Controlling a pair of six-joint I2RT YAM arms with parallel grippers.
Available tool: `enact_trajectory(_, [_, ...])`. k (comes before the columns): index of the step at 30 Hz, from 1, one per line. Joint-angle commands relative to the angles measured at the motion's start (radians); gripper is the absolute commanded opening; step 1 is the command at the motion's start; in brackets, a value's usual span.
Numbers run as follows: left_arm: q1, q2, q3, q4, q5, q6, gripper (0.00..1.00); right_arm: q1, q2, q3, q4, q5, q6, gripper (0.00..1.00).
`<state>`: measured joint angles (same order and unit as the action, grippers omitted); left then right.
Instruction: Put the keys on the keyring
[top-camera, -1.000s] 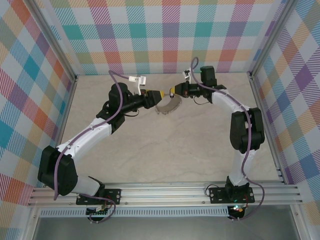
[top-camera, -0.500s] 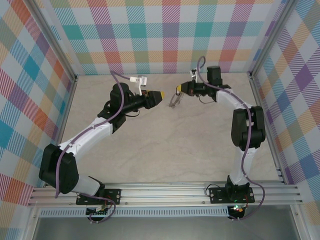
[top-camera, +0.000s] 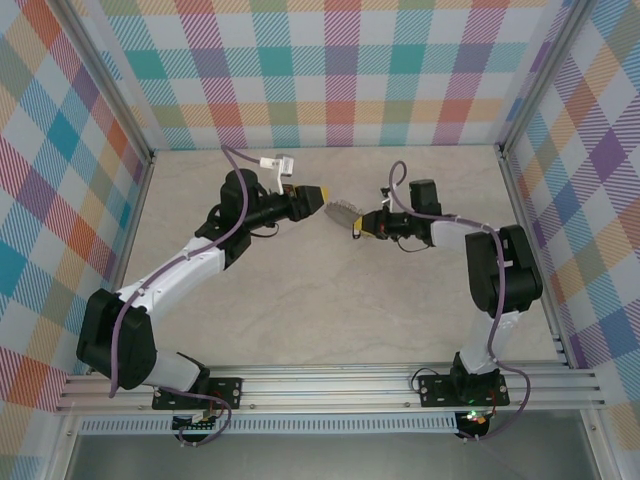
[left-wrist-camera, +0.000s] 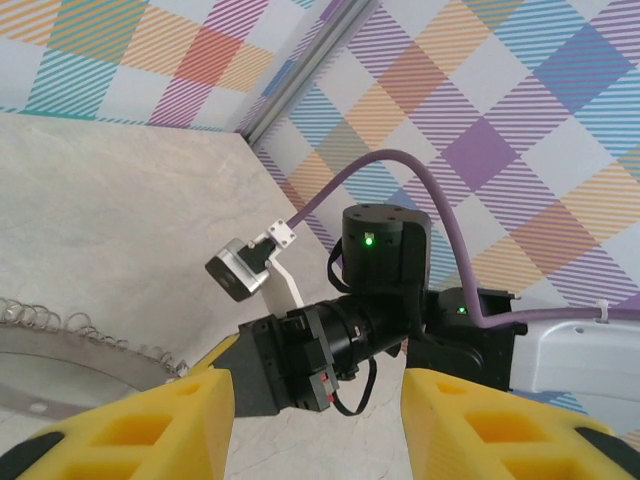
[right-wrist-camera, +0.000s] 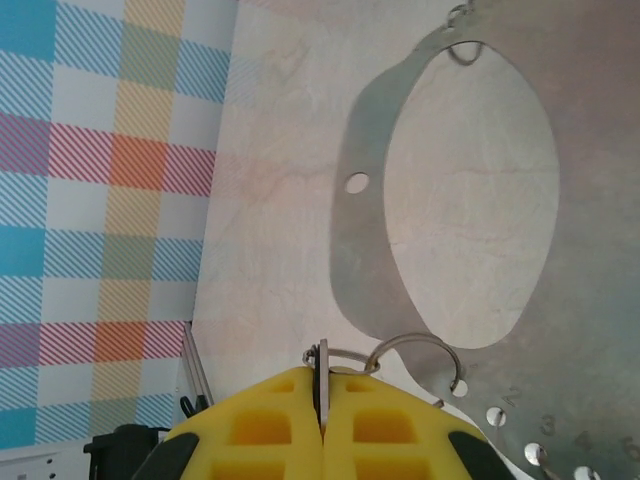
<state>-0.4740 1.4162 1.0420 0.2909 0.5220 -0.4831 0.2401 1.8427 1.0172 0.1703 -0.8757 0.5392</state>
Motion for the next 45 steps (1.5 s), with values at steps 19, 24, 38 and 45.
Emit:
enact_trajectory(19, [0.007,-0.025,-0.015,0.024,0.019,-0.005,0.48,0.133,-0.019,-0.254,0.144,0.093,0.041,0.37])
enact_trajectory(24, [0.007,-0.04,-0.016,0.015,0.019,-0.002,0.48,0.137,-0.156,-0.315,0.152,0.09,0.068,0.47])
enact_trajectory(38, [0.012,-0.229,-0.087,-0.12,-0.203,0.09,0.62,0.071,-0.682,-0.227,-0.318,0.428,-0.096,1.0])
enact_trajectory(45, [0.013,-0.395,-0.259,-0.076,-0.707,0.261,1.0,0.006,-0.861,-0.201,-0.433,1.046,-0.137,1.0])
